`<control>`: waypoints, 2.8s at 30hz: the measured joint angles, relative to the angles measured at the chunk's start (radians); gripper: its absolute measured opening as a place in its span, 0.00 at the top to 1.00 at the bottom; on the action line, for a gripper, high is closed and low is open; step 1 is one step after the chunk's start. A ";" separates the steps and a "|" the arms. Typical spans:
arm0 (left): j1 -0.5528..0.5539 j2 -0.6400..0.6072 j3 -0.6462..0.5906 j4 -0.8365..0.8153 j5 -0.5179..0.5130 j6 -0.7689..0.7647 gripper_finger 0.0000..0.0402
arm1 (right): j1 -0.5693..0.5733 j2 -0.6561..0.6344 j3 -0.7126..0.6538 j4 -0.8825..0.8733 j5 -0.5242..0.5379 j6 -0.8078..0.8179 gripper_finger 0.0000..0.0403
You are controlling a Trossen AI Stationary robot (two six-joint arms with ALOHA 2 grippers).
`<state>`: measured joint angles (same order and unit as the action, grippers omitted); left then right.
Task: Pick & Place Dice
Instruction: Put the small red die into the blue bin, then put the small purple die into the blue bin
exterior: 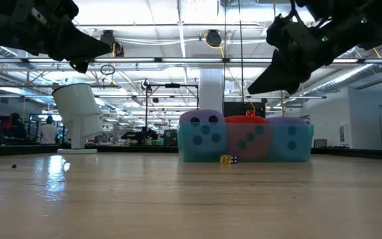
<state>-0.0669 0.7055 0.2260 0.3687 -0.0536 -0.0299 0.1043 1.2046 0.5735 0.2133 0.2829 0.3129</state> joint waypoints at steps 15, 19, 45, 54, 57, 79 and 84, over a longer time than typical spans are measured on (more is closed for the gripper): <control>0.000 0.000 0.000 -0.001 0.000 0.002 0.95 | -0.099 0.103 0.000 -0.008 0.000 0.065 1.00; 0.000 0.000 0.000 -0.002 0.000 0.006 0.95 | -0.154 0.103 0.000 -0.008 -0.001 0.046 1.00; 0.000 0.001 0.000 0.001 0.001 -0.001 0.95 | -0.182 0.060 0.123 -0.042 -0.179 -0.095 1.00; 0.000 0.001 0.000 0.000 0.000 -0.001 0.95 | 0.133 0.108 0.252 -0.263 0.084 -0.057 1.00; 0.000 0.001 0.000 0.000 0.000 -0.001 0.95 | 0.219 0.146 0.252 -0.258 0.220 -0.017 1.00; 0.000 0.001 0.000 -0.014 0.001 -0.021 0.95 | 0.257 0.470 0.251 -0.020 0.270 -0.047 0.95; 0.000 0.001 0.000 -0.012 0.001 -0.036 0.95 | 0.257 0.480 0.251 -0.023 0.267 0.048 0.81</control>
<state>-0.0669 0.7067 0.2256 0.3563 -0.0525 -0.0663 0.3618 1.6843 0.8246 0.1904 0.5496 0.3610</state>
